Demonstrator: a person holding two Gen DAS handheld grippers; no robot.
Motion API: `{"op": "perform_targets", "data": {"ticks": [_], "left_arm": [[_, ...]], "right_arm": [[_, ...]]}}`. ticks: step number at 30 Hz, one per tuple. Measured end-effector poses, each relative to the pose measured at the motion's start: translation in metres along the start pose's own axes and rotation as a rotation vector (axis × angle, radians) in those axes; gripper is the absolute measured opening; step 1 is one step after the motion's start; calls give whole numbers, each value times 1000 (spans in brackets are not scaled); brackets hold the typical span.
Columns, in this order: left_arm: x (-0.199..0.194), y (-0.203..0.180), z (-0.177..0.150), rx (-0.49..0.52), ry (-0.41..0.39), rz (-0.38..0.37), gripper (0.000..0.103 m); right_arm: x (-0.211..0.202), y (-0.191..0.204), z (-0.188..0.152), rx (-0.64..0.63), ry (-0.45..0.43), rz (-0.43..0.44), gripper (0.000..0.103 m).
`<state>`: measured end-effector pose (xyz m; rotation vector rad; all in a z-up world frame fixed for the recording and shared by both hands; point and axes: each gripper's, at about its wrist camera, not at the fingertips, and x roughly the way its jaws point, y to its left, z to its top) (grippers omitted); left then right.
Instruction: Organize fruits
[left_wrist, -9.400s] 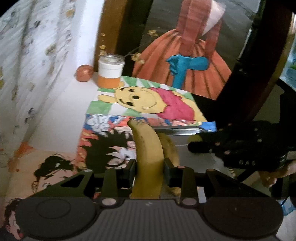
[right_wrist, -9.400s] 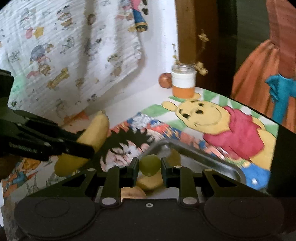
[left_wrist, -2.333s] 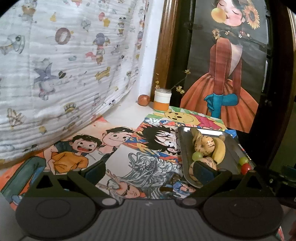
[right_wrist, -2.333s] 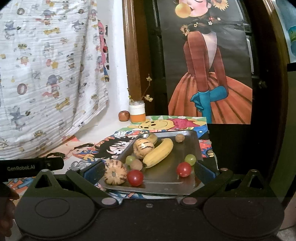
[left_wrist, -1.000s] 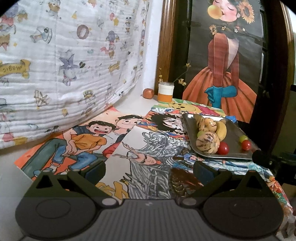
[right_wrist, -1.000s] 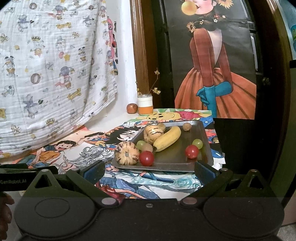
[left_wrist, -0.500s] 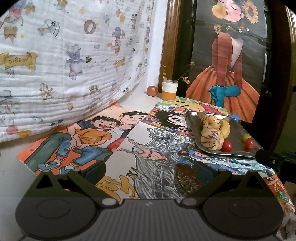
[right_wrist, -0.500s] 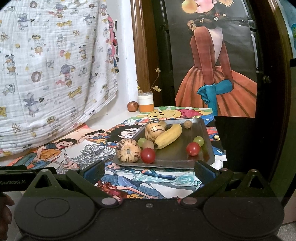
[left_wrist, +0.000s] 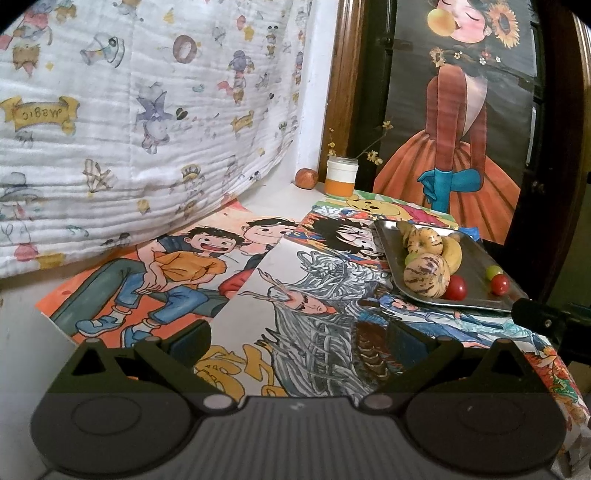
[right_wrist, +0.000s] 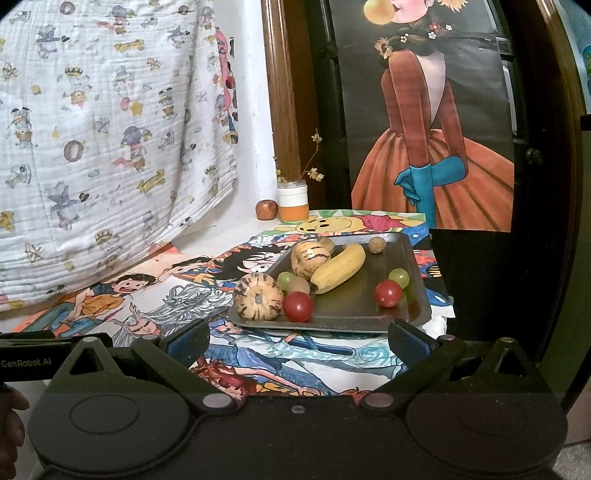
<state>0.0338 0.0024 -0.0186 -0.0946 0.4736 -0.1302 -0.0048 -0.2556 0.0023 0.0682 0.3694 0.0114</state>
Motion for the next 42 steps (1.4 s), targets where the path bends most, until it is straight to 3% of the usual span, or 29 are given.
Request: {"op": "perform_targets", "data": {"ticks": [42], "left_arm": [[-2,3,-2,-19,4,8,103]], "right_arm": [[0,0,-1,5,3,2,102]]}}
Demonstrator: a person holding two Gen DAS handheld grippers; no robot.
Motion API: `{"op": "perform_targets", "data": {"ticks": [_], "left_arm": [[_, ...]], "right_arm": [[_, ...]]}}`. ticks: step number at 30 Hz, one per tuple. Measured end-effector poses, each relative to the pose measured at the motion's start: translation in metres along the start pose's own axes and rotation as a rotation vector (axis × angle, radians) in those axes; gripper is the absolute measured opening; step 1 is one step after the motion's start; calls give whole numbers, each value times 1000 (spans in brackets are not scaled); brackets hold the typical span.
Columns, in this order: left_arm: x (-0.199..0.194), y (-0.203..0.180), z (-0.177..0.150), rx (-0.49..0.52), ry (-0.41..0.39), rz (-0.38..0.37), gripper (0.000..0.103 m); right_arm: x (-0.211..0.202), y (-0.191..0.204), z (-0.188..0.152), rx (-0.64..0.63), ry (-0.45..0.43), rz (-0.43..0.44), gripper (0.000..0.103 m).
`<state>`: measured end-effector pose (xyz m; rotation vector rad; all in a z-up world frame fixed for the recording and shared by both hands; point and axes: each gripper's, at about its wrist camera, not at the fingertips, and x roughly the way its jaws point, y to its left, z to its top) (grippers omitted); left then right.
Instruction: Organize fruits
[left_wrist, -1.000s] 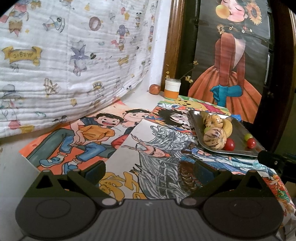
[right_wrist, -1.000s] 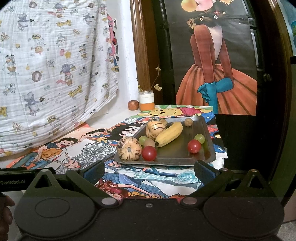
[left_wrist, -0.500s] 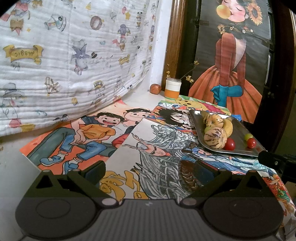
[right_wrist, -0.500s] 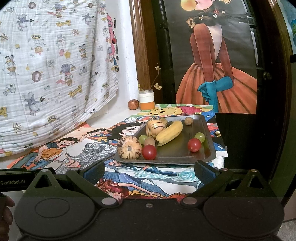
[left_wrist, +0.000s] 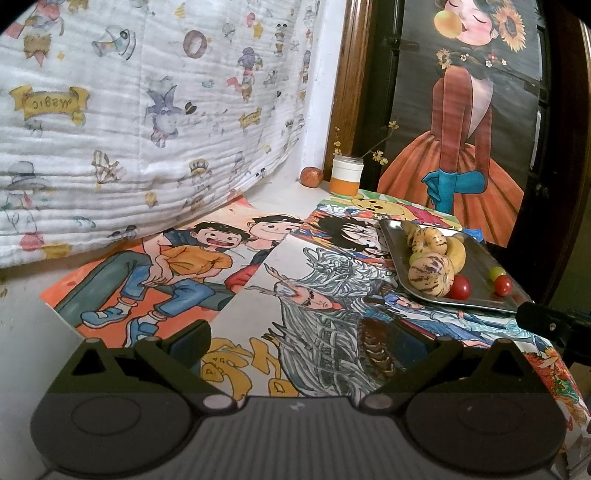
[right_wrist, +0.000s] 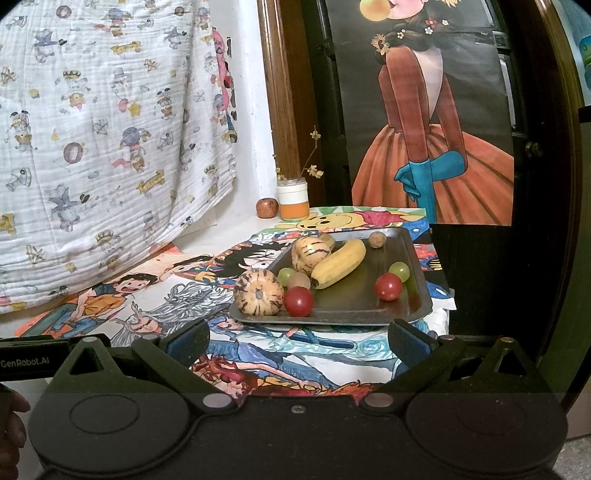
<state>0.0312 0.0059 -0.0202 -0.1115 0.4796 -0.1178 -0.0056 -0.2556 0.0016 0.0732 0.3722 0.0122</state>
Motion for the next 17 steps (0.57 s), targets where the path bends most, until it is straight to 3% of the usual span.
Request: {"op": "perform_targets", "data": {"ticks": [17], "left_arm": [[-7,0,-1,1,-20,-3,103]], "right_arm": [[-3,5,-3,1,-4,2,102]]}}
